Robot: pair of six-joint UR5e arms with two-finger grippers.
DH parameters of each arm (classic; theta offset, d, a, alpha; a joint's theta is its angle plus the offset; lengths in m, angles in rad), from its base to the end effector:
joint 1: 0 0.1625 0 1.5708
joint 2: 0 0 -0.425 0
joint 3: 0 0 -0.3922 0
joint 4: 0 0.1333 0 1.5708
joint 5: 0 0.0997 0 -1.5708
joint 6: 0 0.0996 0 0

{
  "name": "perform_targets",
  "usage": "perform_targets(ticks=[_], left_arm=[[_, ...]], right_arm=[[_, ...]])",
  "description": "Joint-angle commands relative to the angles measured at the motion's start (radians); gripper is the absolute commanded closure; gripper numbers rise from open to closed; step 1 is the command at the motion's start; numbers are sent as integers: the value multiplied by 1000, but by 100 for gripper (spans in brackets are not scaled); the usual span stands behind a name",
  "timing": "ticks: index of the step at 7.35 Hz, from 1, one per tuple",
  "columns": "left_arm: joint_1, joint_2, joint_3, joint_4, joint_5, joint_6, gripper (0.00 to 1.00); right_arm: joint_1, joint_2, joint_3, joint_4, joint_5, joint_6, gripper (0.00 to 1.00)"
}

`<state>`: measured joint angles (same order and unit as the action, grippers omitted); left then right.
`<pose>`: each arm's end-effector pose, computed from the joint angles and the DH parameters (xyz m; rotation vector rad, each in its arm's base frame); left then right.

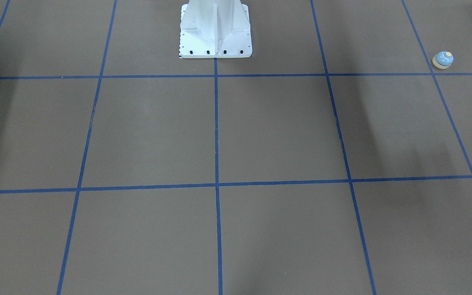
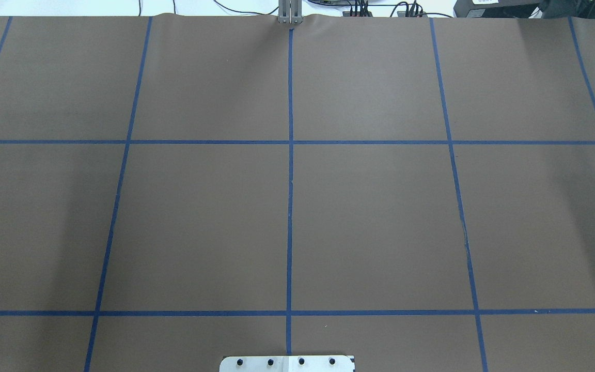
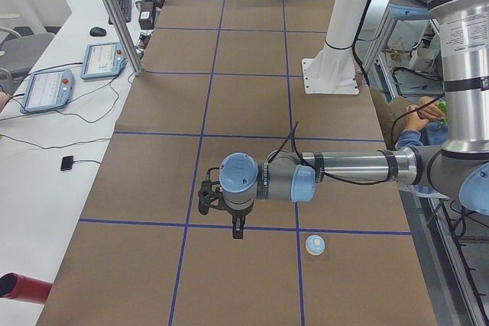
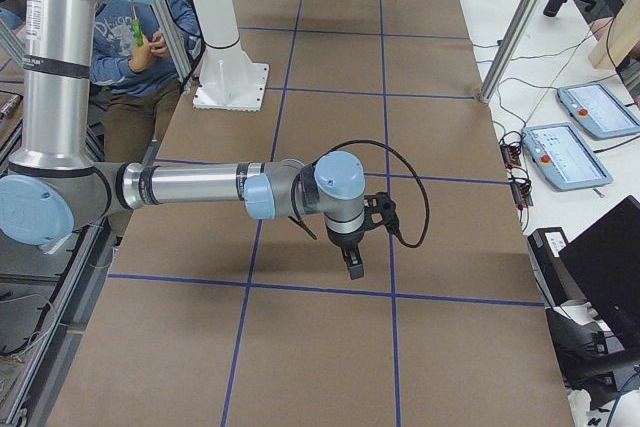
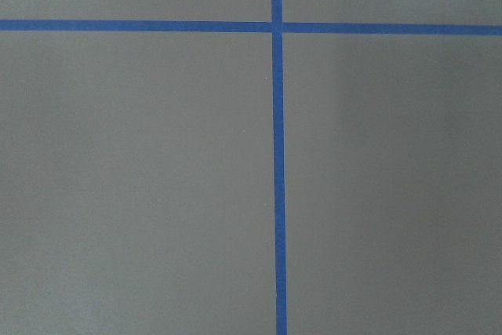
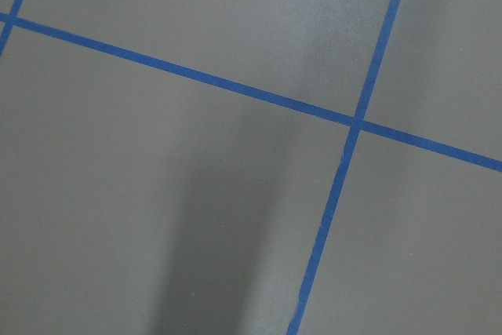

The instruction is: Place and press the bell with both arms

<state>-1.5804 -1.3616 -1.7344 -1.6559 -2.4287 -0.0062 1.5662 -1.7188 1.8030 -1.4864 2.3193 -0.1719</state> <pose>-0.0619 -0.4052 0.6573 0.0385 0.8577 0.0021 0.0635 -0.4390 0.6051 0.2230 -0.7323 -0.2309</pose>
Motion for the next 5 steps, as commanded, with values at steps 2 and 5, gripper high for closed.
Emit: perform_targets(ticks=[2, 5], left_arm=[[-1, 3, -13, -8, 2, 5, 0], [-1, 16, -22, -12, 0, -5, 0]], right_arm=[[-1, -2, -2, 1, 5, -1, 0], [0, -18, -5, 1, 21, -4, 0]])
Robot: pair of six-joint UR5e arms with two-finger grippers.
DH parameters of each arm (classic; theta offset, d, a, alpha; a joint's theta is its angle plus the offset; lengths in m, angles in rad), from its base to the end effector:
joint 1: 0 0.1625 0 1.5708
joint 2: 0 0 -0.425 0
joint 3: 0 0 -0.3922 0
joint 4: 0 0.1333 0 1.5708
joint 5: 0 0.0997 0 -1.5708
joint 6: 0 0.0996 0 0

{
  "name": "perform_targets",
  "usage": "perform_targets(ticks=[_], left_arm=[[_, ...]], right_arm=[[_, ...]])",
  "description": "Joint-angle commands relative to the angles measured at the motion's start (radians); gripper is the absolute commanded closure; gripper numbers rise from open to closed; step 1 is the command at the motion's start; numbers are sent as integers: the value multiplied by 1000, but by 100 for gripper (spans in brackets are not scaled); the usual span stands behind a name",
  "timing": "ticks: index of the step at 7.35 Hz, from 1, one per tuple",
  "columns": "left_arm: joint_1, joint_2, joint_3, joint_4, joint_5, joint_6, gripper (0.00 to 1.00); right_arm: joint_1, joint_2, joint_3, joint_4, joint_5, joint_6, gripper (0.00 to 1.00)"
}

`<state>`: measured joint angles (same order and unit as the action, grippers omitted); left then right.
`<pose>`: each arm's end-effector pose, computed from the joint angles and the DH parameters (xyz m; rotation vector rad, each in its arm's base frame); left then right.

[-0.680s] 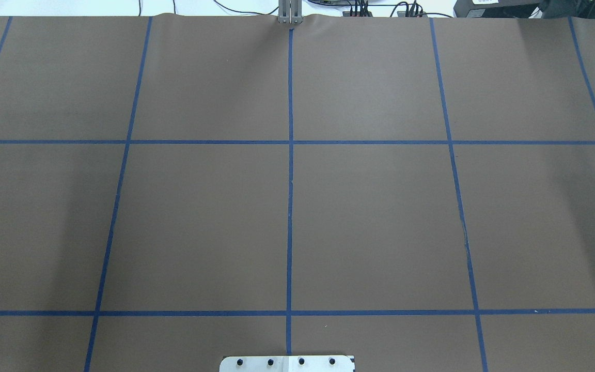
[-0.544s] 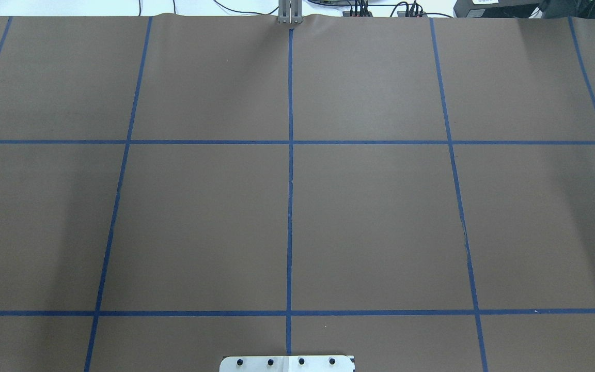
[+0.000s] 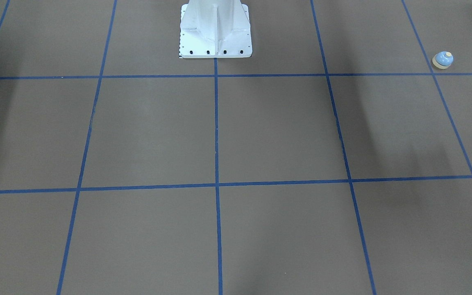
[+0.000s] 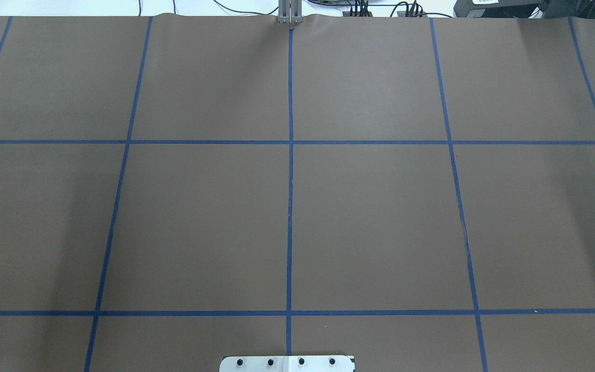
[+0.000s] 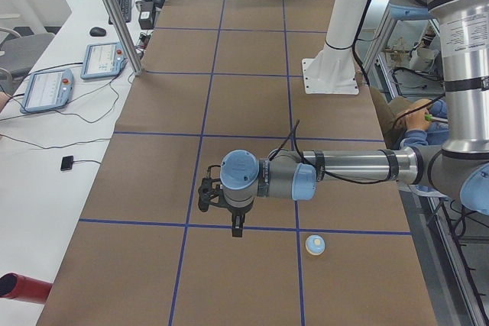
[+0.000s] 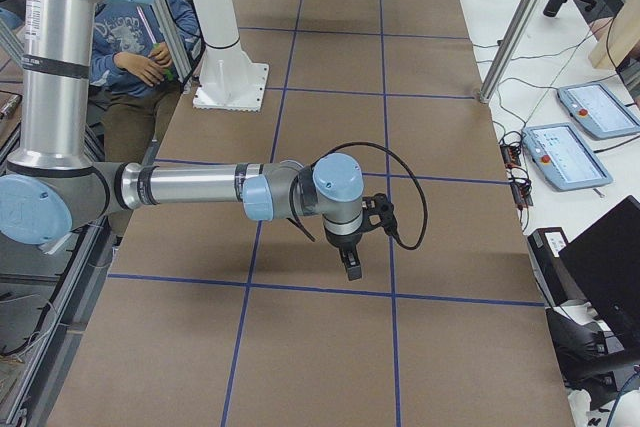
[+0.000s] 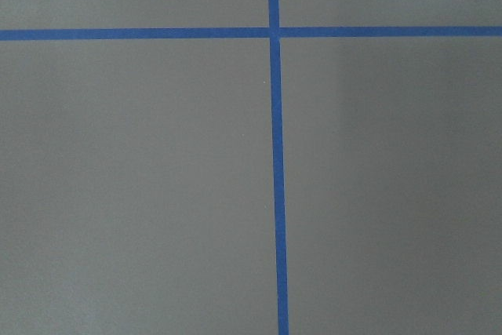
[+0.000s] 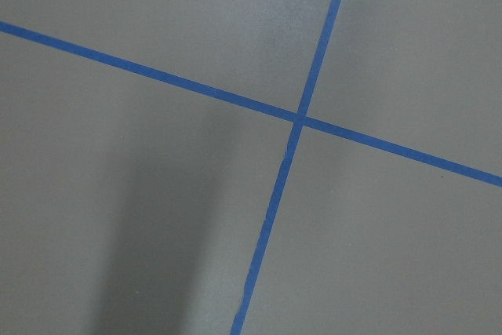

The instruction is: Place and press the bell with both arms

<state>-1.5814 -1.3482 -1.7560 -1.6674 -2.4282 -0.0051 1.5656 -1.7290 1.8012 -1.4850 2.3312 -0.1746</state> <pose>-0.0622 -0.4008 0.6508 0.0579 0.8570 0.0107 0.0624 -0.4344 0.6095 0.2144 -0.7450 -0.2308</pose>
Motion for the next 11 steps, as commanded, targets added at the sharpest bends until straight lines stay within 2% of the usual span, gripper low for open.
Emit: perform_targets(ticks=[1, 6, 7, 9, 10, 11], left_arm=[[-5, 17, -8, -3, -9, -3, 0], [6, 70, -7, -11, -15, -1, 0], [42, 70, -8, -12, -15, 4, 1], [215, 75, 0, -2, 0, -6, 0], [225, 99, 19, -2, 0, 2, 0], [289, 159, 39, -2, 3, 4, 0]], right_arm=[[1, -7, -3, 0, 28, -2, 0], [-1, -12, -10, -1, 28, -2, 0], [-1, -12, -13, -1, 27, 1, 0], [-1, -12, -22, -3, 28, 3, 0], [-1, -12, -31, 0, 31, -2, 0], [-1, -15, -36, -1, 31, -2, 0]])
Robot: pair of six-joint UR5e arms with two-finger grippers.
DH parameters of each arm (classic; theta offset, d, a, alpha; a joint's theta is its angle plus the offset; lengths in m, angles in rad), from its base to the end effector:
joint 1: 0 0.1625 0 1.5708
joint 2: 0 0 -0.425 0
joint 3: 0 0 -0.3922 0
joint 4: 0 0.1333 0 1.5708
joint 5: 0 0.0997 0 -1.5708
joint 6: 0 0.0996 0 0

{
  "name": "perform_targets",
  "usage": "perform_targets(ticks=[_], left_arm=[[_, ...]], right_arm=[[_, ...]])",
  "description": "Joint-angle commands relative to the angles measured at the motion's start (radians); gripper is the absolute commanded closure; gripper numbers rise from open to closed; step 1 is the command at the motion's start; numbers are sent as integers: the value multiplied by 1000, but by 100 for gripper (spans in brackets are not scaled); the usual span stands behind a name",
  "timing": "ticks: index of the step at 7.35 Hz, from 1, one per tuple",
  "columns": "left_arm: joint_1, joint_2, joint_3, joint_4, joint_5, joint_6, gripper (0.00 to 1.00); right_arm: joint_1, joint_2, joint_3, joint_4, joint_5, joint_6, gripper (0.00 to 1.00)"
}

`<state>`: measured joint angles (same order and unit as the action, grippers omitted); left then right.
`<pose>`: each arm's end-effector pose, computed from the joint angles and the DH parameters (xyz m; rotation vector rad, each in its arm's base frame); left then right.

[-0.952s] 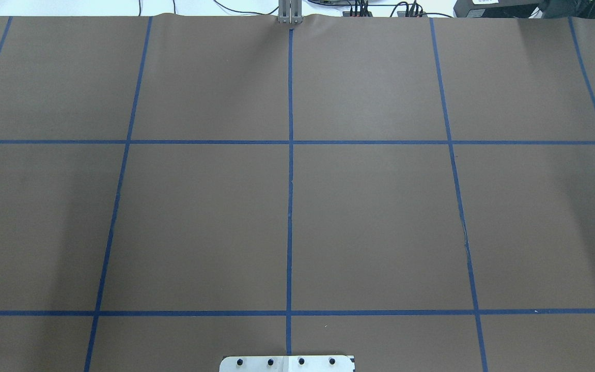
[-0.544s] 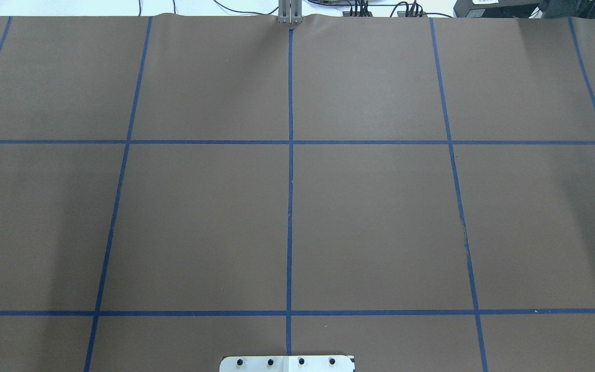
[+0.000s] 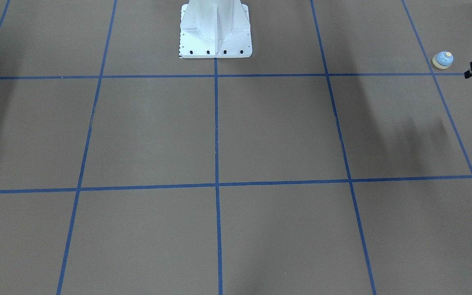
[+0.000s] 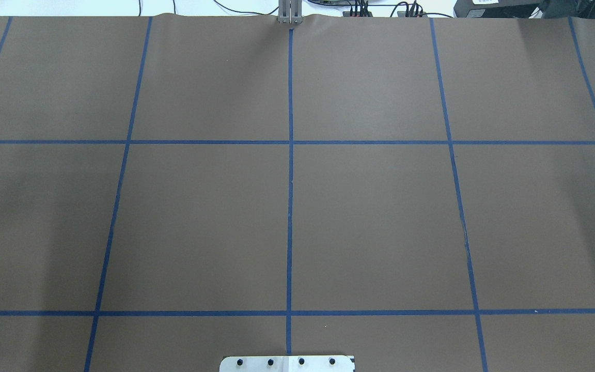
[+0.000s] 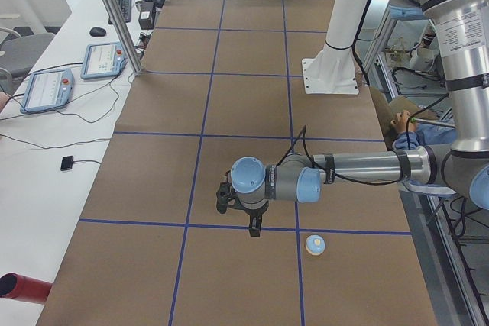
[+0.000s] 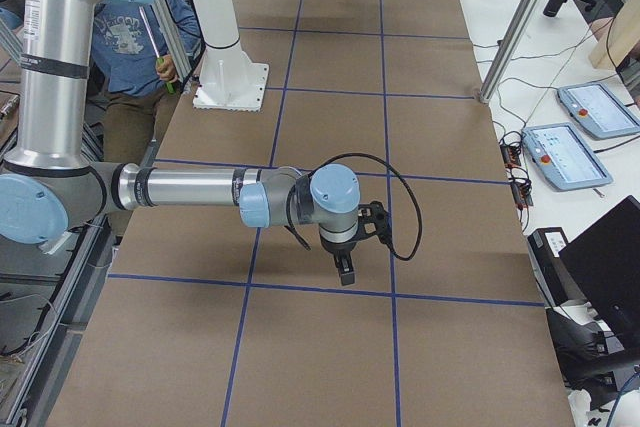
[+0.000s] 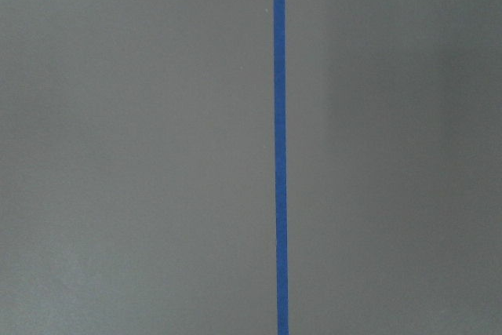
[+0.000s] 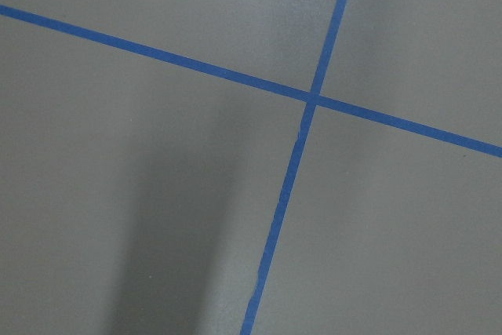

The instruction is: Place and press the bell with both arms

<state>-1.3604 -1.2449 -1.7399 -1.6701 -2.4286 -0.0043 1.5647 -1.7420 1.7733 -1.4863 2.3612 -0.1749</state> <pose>0.0158 -0.3516 0.6971 -0.1457 0.8479 0.1686 0.0599 -0.4271 0.6271 0.1762 -0.7790 -0.2171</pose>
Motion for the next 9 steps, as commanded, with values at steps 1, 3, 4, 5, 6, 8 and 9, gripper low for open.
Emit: perform_targets(ticks=[1, 3, 4, 5, 6, 8, 9], left_arm=[[90, 83, 54, -5, 14, 3, 0], [127, 88, 124, -7, 14, 9, 0], [150, 93, 146, -7, 13, 6, 0], [187, 91, 146, -11, 0, 1, 0], [207, 79, 145, -13, -12, -2, 0], [314, 70, 148, -8, -32, -8, 1], [354, 71, 158, -7, -29, -37, 1]], right_arm=[[0, -5, -8, 0, 1, -5, 0], [0, -16, -9, 1, 16, -2, 0], [0, -16, -8, 1, 20, -6, 0], [0, -14, -5, 3, 18, -21, 0], [0, -16, -5, 1, 18, -47, 0], [-2, -14, -2, 3, 18, -43, 0], [-2, -14, -5, 3, 17, -47, 0]])
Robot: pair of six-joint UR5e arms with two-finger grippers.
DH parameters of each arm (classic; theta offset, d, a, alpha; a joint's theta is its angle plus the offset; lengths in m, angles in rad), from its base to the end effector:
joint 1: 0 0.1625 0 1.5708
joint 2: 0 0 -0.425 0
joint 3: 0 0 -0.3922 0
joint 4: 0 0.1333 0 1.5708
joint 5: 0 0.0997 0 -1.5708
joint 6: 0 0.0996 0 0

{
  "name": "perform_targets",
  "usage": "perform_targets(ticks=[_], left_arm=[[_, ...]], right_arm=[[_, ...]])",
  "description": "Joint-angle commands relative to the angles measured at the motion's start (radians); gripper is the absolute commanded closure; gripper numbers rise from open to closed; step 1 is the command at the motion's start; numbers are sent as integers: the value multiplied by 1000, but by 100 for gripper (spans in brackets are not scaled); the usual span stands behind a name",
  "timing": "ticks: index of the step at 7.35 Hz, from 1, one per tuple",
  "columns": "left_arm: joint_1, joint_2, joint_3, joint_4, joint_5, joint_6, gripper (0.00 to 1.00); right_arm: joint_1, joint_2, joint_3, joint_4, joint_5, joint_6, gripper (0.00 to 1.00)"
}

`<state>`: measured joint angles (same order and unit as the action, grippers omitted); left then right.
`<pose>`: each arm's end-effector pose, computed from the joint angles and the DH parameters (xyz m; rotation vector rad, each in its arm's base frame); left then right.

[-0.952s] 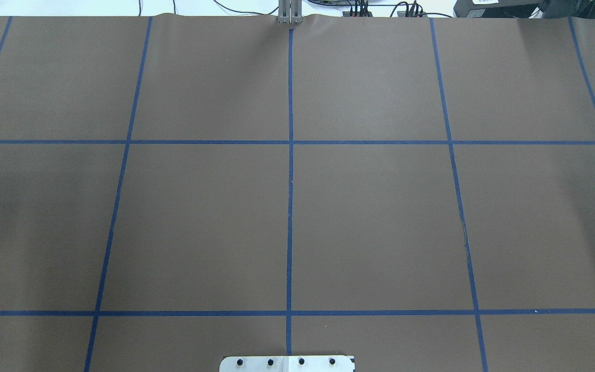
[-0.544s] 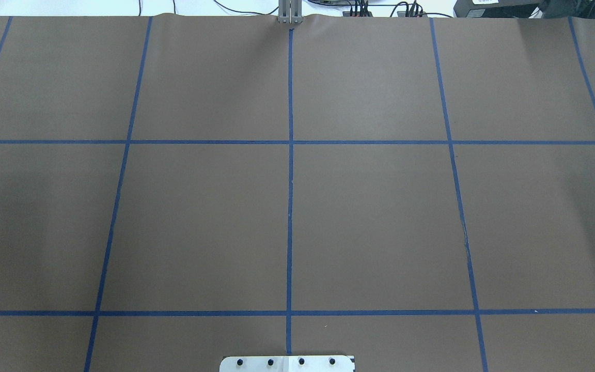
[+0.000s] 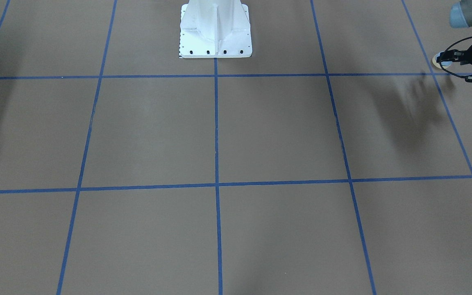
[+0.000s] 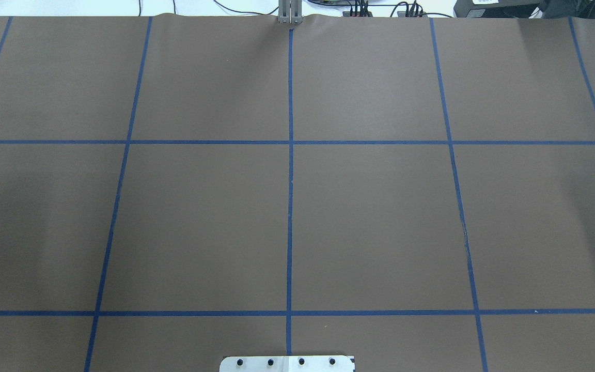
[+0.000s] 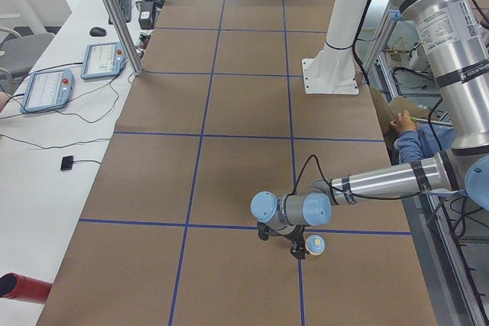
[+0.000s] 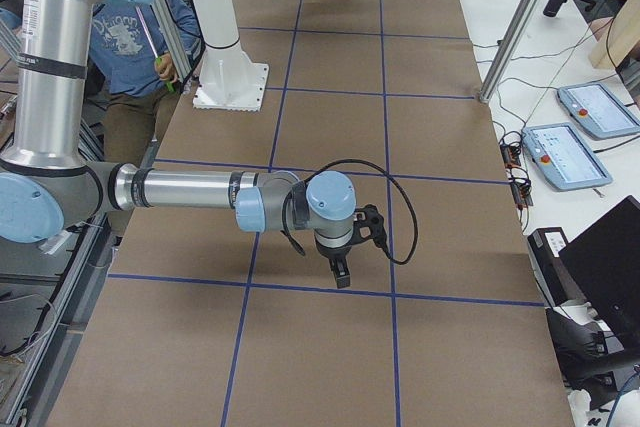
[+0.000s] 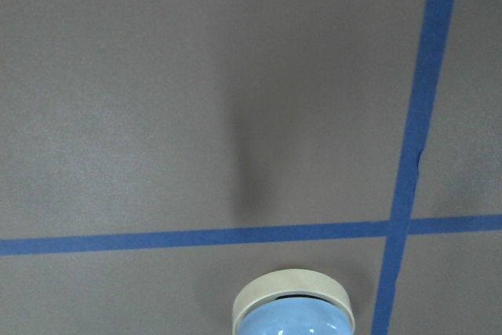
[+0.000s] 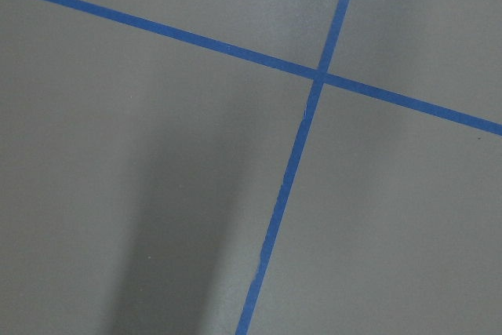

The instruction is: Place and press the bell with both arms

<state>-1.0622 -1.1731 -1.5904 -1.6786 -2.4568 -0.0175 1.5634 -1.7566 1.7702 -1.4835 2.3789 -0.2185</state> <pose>0.0869 -0.2712 0.7864 -0.4747 0.7881 0.3365 0.0582 -0.4202 0.6333 0.1804 -0.7951 -0.2541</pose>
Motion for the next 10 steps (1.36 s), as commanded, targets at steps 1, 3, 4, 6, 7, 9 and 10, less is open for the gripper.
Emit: perform_targets(ticks=[1, 3, 4, 6, 7, 9, 10], left_arm=[[92, 0, 10, 0, -1, -54, 1], [97, 0, 20, 2, 1, -56, 1], [99, 1, 21, 2, 2, -56, 1], [97, 1, 29, 2, 30, -56, 1], [97, 0, 30, -1, 77, -56, 1], [97, -8, 37, -3, 76, -62, 1], [99, -11, 36, -4, 76, -70, 1]], right_arm=[[0, 0, -3, 0, -1, -2, 0], [-3, 2, -2, 0, -3, -5, 0], [-5, 2, -3, 0, -3, -4, 0], [-5, 2, -6, -3, -1, 1, 0], [-5, 0, -11, -3, -1, 1, 0], [-5, 0, -14, -3, 0, 1, 0], [-5, 0, -12, -1, 0, 2, 0]])
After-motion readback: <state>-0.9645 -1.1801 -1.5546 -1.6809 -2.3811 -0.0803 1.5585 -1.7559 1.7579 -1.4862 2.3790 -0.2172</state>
